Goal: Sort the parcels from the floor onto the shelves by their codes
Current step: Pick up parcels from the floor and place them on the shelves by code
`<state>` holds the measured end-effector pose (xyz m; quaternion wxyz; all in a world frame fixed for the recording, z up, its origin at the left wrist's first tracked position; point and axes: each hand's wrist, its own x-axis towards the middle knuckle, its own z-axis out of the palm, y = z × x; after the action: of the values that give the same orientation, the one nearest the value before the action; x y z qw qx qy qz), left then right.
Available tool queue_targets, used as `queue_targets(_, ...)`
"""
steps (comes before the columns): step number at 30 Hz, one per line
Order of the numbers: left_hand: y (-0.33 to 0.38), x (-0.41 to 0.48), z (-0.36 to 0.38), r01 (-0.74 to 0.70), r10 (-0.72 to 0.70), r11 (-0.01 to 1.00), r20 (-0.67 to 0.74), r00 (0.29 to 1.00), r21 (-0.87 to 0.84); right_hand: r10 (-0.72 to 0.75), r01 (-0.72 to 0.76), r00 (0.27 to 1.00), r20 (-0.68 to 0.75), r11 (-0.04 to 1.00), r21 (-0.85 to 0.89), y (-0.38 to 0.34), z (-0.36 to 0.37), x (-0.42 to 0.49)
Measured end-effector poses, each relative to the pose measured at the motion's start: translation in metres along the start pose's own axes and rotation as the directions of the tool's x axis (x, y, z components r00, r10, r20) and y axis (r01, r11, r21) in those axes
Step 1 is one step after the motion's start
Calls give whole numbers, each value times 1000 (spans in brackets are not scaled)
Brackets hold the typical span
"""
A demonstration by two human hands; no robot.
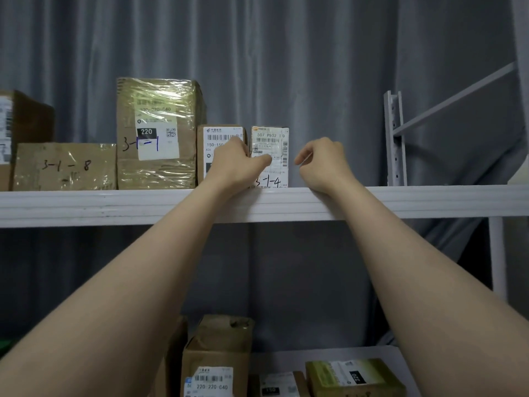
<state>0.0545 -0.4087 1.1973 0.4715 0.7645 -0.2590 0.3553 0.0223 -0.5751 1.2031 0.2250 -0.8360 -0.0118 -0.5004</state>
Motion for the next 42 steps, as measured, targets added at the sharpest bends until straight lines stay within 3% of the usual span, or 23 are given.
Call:
queue_targets(7,5,-14,-6,-119,118,988,-15,993,-93,-34,28,987,-158,999,-43,-3,2,-4)
queue_targets(11,4,-22,-17,-201,201,980,76,977,-4,-138,107,952,-274,986,-125,-9,0,-12)
queue_targets(17,-8,-44,-71,-286,267,944,124,956,163,-334,298,906,-261,940,-169,-41,11,-31)
queue_targets(21,-23,-64,-129,-268,211,906,198,957,328,-410,385,884,-226,911,-147,-83,28,-48)
queue_targets(26,-46,-110,-209,-232,126,815,229,965,531,-456,469,861,-226,883,3,-159,56,-88)
queue_targets(31,-61,-180,-297,-216,18,692,282,959,689,-578,587,809,-105,804,97,-254,89,-145)
queue_targets(36,-78,-279,-391,-163,-143,556,287,947,815,-638,613,769,39,754,236,-343,109,-235)
queue_targets(42,-96,-410,-495,-32,-343,500,231,910,866,-707,613,679,198,694,378,-434,134,-362)
